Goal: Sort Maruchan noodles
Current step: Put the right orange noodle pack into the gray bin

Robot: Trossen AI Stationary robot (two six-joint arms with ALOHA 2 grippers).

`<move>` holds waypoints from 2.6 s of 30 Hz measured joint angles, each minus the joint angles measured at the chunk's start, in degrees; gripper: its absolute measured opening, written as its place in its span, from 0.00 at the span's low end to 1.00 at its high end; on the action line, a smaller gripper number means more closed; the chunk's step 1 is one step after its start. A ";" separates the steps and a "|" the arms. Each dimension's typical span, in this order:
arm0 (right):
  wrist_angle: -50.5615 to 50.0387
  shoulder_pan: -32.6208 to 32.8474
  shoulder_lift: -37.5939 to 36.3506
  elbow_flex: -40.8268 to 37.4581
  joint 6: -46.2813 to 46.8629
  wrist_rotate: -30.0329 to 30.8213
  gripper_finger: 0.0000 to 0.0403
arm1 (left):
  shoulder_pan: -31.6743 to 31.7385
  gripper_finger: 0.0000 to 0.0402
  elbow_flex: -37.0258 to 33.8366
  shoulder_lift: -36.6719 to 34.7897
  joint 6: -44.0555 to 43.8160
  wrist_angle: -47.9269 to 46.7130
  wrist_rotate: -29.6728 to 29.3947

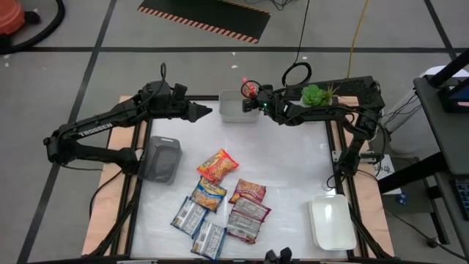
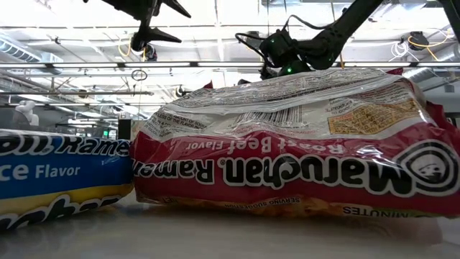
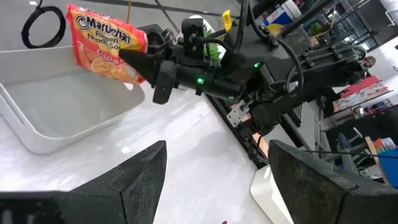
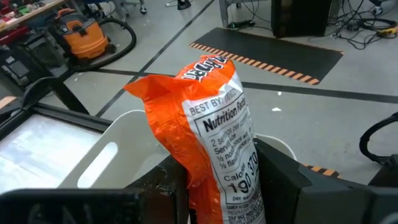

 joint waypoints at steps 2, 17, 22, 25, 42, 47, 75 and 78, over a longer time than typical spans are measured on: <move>-0.04 0.37 0.00 0.00 -0.65 -0.02 0.32 | 0.00 0.70 0.00 0.00 -0.01 0.02 0.00; -4.03 1.13 0.00 0.00 0.69 0.07 0.39 | 0.02 0.70 0.00 0.00 -0.20 0.04 0.22; -6.44 1.13 0.00 0.00 0.95 0.11 0.42 | 0.02 0.70 0.00 0.00 -0.17 0.04 0.66; -6.41 1.13 0.00 -0.02 0.97 0.11 0.43 | 0.02 0.70 0.00 0.00 -0.17 0.04 0.66; -7.53 0.71 -3.76 -0.04 3.46 -4.33 0.43 | -0.56 0.70 0.00 0.00 0.00 0.02 0.82; -9.54 -1.13 -8.08 -0.04 4.55 -9.17 0.43 | -0.72 0.70 0.02 0.00 0.09 -0.24 0.79; -14.28 4.03 -6.52 12.79 -27.17 -27.81 0.56 | -0.61 0.70 0.02 0.00 0.02 -9.73 -3.00; -20.10 3.86 -1.87 18.90 -30.78 -26.69 0.58 | -0.61 0.70 0.02 0.00 -0.01 -9.74 -3.45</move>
